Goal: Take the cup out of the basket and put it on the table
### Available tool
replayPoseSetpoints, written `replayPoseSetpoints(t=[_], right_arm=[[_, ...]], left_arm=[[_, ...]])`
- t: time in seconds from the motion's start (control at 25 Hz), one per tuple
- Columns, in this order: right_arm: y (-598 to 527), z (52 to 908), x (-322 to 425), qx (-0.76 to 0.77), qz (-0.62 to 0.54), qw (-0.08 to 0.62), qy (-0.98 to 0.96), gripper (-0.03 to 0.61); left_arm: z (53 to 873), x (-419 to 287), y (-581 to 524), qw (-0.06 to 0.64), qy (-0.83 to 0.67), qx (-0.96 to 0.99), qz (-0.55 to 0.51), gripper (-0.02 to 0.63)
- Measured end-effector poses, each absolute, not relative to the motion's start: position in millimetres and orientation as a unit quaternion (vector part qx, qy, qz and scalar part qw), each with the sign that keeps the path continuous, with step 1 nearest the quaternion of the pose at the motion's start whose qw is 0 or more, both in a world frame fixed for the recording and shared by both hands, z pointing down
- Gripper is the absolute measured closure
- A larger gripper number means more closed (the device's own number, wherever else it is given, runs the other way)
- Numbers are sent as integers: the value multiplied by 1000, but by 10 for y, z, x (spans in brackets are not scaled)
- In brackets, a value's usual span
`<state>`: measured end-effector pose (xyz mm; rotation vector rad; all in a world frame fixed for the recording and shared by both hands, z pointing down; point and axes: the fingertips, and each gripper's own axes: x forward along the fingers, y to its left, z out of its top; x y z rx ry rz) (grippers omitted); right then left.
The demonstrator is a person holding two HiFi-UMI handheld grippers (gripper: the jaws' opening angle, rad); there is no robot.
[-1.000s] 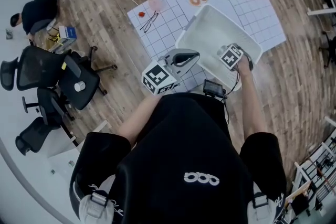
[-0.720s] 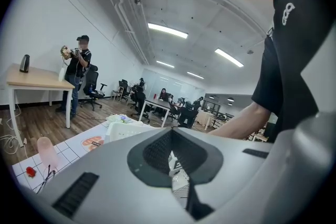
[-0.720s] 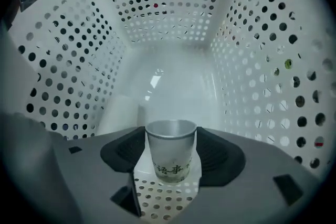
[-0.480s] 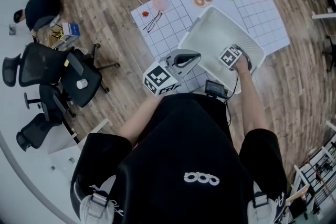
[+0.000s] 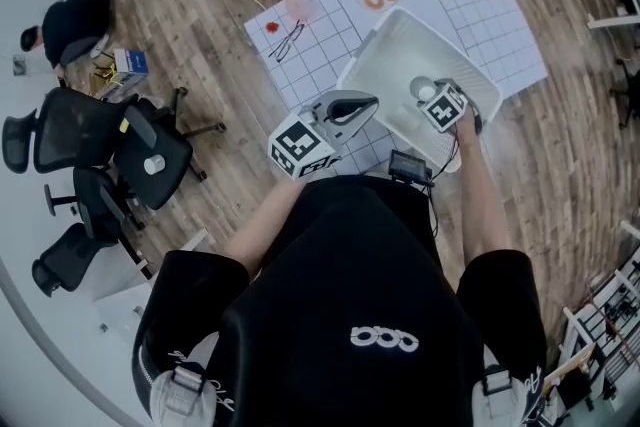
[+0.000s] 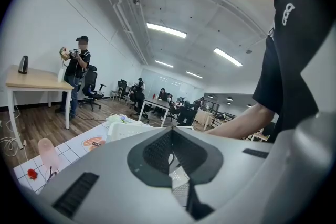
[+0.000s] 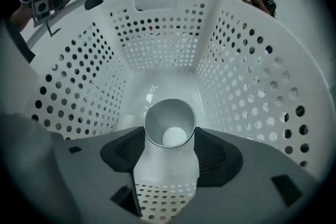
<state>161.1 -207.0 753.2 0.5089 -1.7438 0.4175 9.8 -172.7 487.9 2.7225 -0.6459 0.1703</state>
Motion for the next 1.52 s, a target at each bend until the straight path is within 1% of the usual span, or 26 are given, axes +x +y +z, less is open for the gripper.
replayPoseSetpoints(t=[0.24,0.6,0.84,1.2,1.52], right_arm=[[-2133,7093,1466,282,170,517,-790,285],[-2150,6485,1399,357,159,430,-814,287],[-2104,5933,1334,400,156,360,-828,287],[-1777,5163,1154,440,127,285,-842,287],[-1488,4842,953,456,110,265,-842,287]], left_arm=[[4858,67,-1677,163,-220,960,61,606],[4802,26,-1590,154,-207,964,62,606],[4751,-27,-1593,147,-206,966,58,606],[4689,-152,-1603,135,-204,968,54,606],[4650,-251,-1500,130,-188,972,53,606]])
